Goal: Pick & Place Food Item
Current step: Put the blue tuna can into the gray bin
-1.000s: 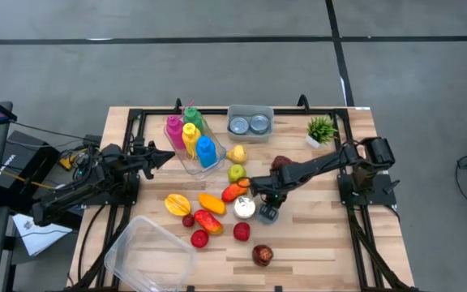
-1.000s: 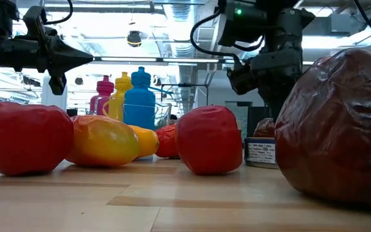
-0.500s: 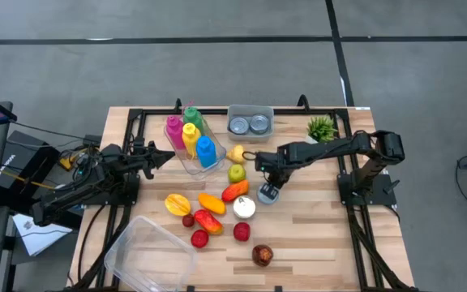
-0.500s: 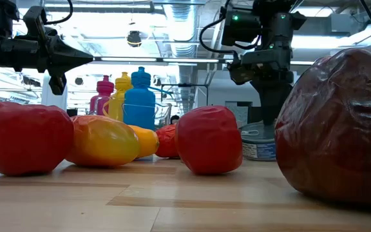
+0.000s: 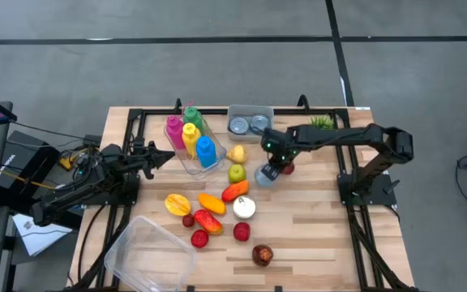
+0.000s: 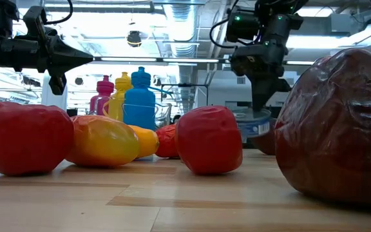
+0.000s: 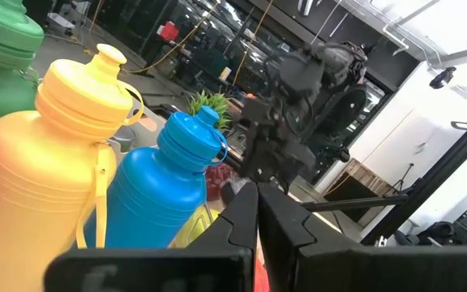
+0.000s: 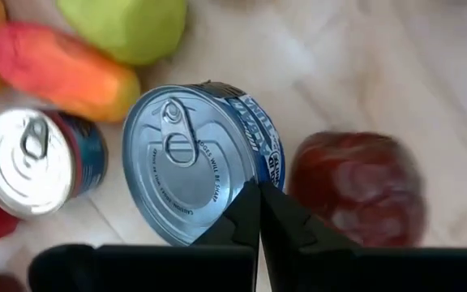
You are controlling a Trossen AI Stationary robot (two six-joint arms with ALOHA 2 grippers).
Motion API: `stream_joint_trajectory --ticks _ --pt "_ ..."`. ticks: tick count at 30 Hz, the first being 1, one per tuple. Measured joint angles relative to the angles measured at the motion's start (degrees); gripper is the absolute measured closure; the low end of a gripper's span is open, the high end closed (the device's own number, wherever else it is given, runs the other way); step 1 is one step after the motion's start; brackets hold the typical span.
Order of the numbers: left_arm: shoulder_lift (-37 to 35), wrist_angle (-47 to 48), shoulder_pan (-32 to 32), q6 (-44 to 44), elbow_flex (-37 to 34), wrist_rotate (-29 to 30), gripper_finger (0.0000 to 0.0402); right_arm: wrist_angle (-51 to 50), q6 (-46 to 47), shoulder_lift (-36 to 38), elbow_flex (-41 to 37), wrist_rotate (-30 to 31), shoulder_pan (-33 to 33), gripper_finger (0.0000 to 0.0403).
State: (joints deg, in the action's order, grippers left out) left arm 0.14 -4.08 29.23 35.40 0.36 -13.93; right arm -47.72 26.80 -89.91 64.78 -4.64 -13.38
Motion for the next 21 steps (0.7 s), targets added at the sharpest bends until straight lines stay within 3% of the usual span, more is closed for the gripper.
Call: stream_joint_trajectory --ticks 10,21 --pt "0.00 -0.02 0.00 0.00 0.00 0.00 0.0402 0.12 -5.25 -1.23 8.81 -1.52 -9.31 0.0403" --pt "0.00 -0.04 0.00 0.00 0.00 -0.02 0.0402 -0.40 -11.65 -14.10 26.81 -3.65 -21.41 0.0403"
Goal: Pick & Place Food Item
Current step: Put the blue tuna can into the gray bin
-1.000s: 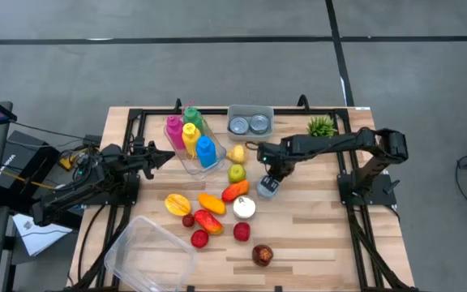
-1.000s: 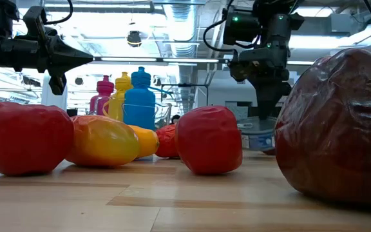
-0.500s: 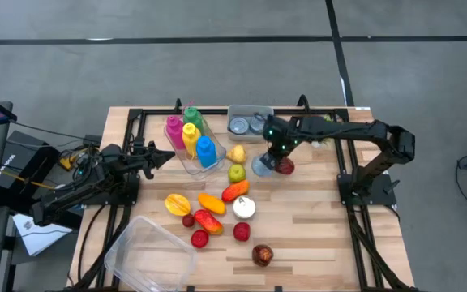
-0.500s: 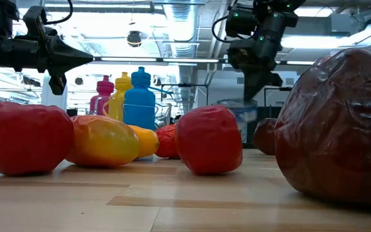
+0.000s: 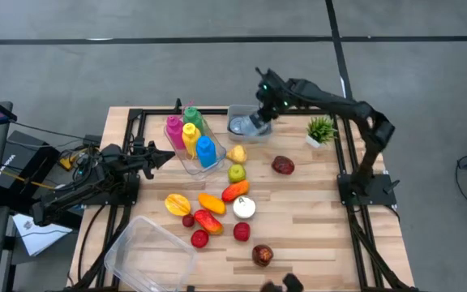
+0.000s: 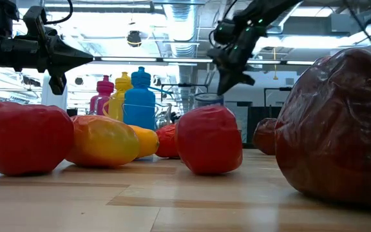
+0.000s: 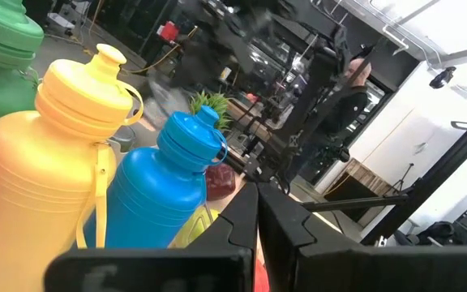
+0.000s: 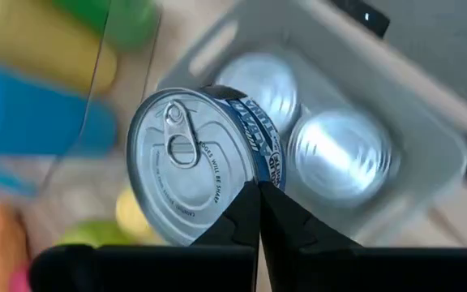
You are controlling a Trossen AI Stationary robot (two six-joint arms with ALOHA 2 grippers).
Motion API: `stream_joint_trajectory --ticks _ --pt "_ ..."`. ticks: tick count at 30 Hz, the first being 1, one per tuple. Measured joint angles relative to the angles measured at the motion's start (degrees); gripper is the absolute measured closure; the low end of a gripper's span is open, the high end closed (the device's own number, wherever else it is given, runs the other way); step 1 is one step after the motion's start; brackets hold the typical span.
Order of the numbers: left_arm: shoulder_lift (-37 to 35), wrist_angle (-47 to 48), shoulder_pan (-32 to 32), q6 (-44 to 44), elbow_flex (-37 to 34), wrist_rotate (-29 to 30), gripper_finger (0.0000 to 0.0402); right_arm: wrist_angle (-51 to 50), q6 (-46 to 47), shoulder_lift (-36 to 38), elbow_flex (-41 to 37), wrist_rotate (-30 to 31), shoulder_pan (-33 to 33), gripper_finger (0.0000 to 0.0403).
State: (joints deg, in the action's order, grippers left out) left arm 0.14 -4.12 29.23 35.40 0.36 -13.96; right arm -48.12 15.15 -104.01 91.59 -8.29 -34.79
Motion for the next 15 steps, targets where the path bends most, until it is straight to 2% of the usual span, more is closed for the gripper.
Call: stream_joint_trajectory --ticks 9,15 --pt "0.00 -0.01 0.00 -0.01 0.00 0.01 0.0402 -0.42 -0.63 -16.70 14.78 -5.22 -2.91 0.0403" --pt "0.00 -0.02 0.00 0.00 -0.02 0.00 0.0402 -4.98 -1.45 -22.03 19.34 -5.60 -3.28 0.0403"
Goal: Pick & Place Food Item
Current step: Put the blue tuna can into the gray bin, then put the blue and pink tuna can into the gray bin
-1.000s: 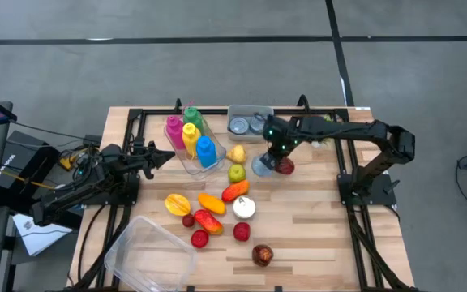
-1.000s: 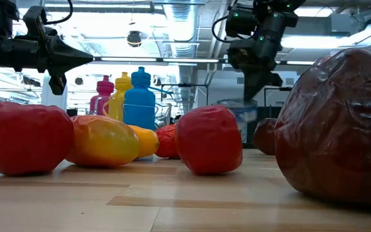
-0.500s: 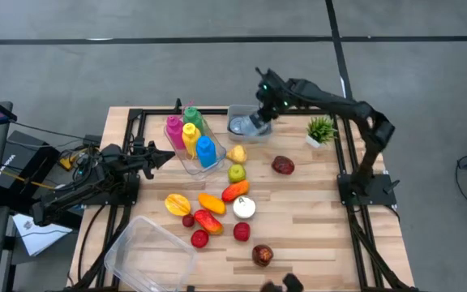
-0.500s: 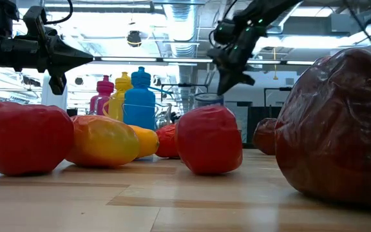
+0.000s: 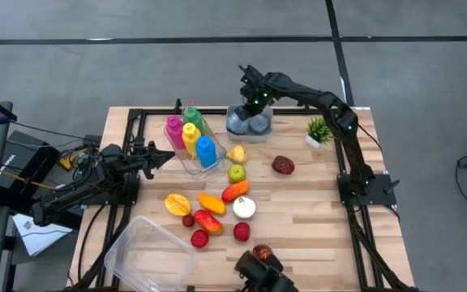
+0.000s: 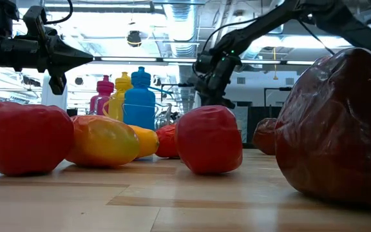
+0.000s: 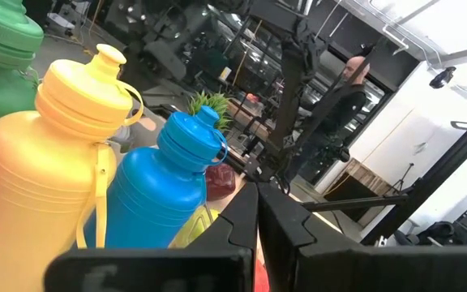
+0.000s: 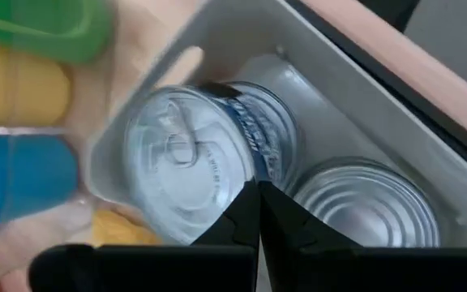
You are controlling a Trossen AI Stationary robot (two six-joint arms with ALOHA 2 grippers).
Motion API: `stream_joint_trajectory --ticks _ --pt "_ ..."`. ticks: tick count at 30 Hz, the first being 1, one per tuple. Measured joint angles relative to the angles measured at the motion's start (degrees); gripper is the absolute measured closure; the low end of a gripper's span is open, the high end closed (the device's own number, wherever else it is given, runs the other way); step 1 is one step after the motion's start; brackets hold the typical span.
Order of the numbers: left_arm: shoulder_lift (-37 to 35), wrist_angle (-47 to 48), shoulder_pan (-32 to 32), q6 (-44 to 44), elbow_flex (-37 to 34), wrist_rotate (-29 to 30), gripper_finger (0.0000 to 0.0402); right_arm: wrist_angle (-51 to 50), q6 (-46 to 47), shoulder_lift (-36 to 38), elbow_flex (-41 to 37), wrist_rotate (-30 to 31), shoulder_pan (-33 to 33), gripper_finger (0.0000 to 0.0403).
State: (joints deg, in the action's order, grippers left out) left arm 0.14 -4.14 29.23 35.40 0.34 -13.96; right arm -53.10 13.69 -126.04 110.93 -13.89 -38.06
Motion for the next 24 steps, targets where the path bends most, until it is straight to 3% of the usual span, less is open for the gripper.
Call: stream_joint_trajectory --ticks 13,18,24 --pt "0.00 0.00 0.00 -0.02 0.00 0.02 0.0402 1.83 0.30 -0.21 -0.02 1.93 0.00 0.0381" --pt "0.00 -0.01 0.00 0.00 0.00 0.00 0.0402 3.52 1.72 -0.79 -0.02 1.77 0.02 0.0326" --pt "0.02 -0.02 -0.02 -0.01 0.00 0.08 0.0402 2.05 0.36 1.76 -0.11 1.63 0.04 0.0231"
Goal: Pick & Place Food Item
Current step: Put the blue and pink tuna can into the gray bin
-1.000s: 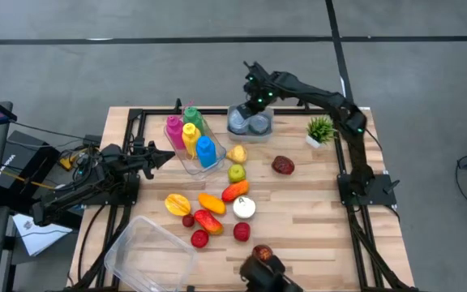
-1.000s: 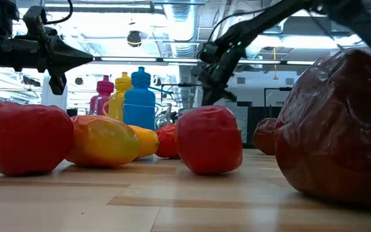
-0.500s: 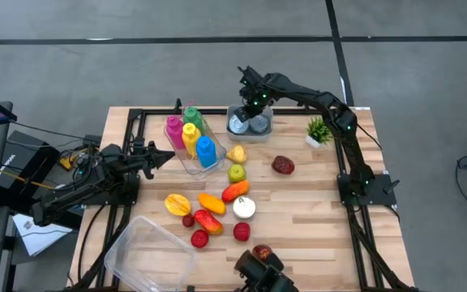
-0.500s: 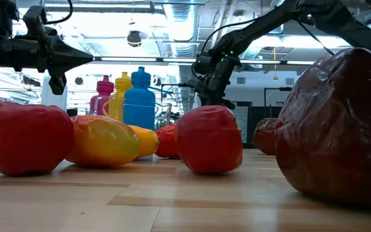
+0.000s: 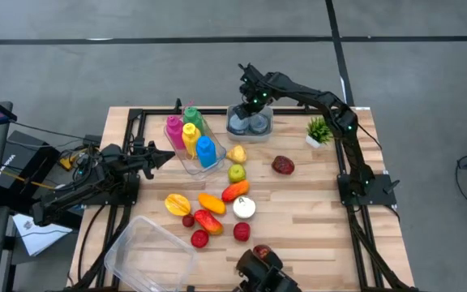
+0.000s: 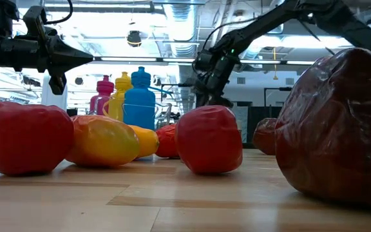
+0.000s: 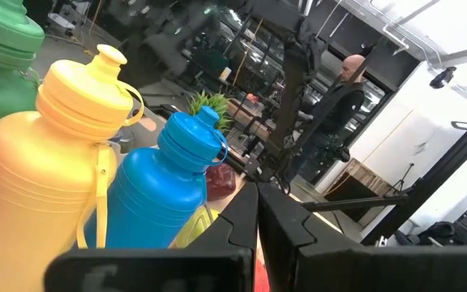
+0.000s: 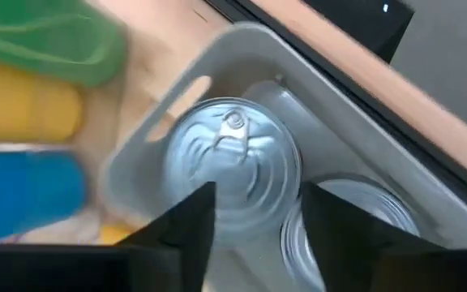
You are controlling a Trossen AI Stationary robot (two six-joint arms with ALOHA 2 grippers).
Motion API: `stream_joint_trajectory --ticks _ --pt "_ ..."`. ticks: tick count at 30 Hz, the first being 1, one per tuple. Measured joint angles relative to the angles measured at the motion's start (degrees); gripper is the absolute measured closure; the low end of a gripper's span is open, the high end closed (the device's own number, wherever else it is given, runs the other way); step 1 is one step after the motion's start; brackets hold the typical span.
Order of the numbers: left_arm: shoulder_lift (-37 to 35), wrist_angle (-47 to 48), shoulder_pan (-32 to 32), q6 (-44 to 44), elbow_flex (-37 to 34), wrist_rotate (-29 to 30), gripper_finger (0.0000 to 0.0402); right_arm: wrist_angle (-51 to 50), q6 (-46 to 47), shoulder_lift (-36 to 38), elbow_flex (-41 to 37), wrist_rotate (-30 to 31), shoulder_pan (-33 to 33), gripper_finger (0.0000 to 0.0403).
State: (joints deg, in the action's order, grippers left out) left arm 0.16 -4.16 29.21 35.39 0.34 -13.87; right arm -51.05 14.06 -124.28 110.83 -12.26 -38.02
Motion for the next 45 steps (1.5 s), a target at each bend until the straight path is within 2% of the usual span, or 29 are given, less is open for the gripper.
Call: stream_joint_trajectory --ticks 5,10,13,17,22,27,35,39,45 --pt "-0.01 0.00 0.01 0.00 0.00 0.01 0.0402 -9.30 -2.87 8.21 0.18 0.35 1.72 0.0181" --pt "-0.01 0.00 0.02 -0.02 0.00 0.07 0.0402 -18.52 -3.56 14.70 -1.64 0.33 10.53 0.0174" --pt "-0.02 0.00 0.01 -0.02 0.00 0.10 0.0402 -15.68 -1.07 19.20 -7.90 1.67 18.47 0.0179" --pt "-0.02 0.00 0.00 -0.02 0.00 0.14 0.0402 -7.31 5.13 23.24 -20.34 5.03 29.57 0.0177" --pt "0.01 0.00 0.01 -0.02 0.00 0.14 0.0402 2.44 15.49 22.98 -30.25 6.84 37.53 0.0161" --pt "0.01 0.00 0.01 -0.02 0.00 0.15 0.0402 4.35 17.33 16.50 -31.92 11.90 40.07 0.0159" --pt "0.01 0.00 0.01 -0.02 0.00 0.16 0.0402 5.21 16.14 10.44 -31.89 8.43 40.00 0.0167" --pt "0.01 -0.07 0.00 -0.01 0.00 0.15 0.0402 5.05 15.26 10.88 -31.93 7.67 40.10 0.0188" --pt "0.01 -0.09 0.01 -0.02 0.00 0.14 0.0402 4.17 15.44 16.70 -31.93 7.85 38.73 0.0204"
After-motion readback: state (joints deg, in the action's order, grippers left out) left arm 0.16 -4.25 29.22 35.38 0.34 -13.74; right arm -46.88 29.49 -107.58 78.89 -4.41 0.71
